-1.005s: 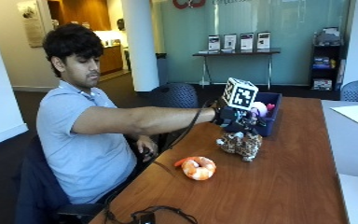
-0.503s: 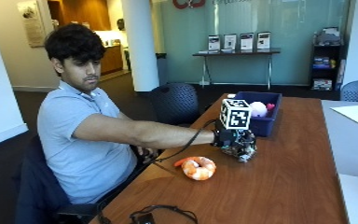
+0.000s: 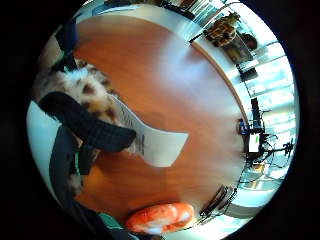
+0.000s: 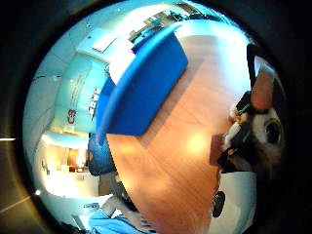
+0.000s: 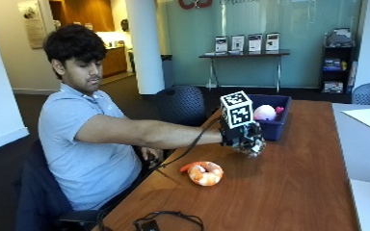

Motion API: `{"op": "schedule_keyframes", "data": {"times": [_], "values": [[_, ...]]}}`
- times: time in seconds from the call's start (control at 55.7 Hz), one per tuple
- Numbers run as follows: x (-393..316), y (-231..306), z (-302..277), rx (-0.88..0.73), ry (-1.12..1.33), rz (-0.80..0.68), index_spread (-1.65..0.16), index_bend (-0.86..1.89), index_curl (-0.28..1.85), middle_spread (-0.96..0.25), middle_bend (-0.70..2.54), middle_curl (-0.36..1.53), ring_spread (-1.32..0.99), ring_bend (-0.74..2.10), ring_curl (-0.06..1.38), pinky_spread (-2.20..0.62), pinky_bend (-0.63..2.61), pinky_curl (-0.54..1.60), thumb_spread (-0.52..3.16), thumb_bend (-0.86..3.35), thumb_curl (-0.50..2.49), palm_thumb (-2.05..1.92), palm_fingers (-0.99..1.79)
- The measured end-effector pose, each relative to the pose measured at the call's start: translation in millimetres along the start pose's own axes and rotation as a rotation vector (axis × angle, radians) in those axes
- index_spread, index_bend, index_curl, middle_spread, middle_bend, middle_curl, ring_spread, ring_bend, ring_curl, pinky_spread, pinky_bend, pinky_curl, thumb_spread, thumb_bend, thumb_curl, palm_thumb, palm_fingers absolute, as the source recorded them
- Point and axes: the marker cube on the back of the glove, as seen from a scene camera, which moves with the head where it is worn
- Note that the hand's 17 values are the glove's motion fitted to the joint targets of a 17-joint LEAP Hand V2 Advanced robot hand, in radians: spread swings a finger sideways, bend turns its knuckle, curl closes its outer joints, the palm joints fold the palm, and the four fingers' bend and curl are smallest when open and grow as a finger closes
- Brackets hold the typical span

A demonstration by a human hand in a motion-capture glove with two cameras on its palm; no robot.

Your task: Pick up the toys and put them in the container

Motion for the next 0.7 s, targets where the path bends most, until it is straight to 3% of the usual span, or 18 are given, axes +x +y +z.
{"op": "schedule_keyframes", "data": {"times": [0.162, 0.359, 0.7], "values": [[-40.6, -27.7, -65.4, 0.093, -0.156, -0.005, -0.18, 0.52, 0.59, -0.26, 0.23, 0.33, -0.29, 0.79, 0.44, -0.39, 1.27, 0.56, 1.38, 0.38, 0.65, 0.73, 0.72], [-128.1, -64.0, -131.2, 0.174, -0.144, -0.15, -0.16, 0.54, 0.63, -0.28, 0.25, 0.39, -0.3, 0.8, 0.47, -0.4, 1.3, 0.58, 1.3, 0.35, 0.72, 0.74, 0.68], [-280.0, -117.4, -96.3, 0.103, -0.16, -0.318, -0.15, 0.57, 0.69, -0.29, 0.24, 0.49, -0.32, 0.8, 0.54, -0.4, 1.35, 0.61, 1.28, 0.33, 0.8, 0.75, 0.59]]}}
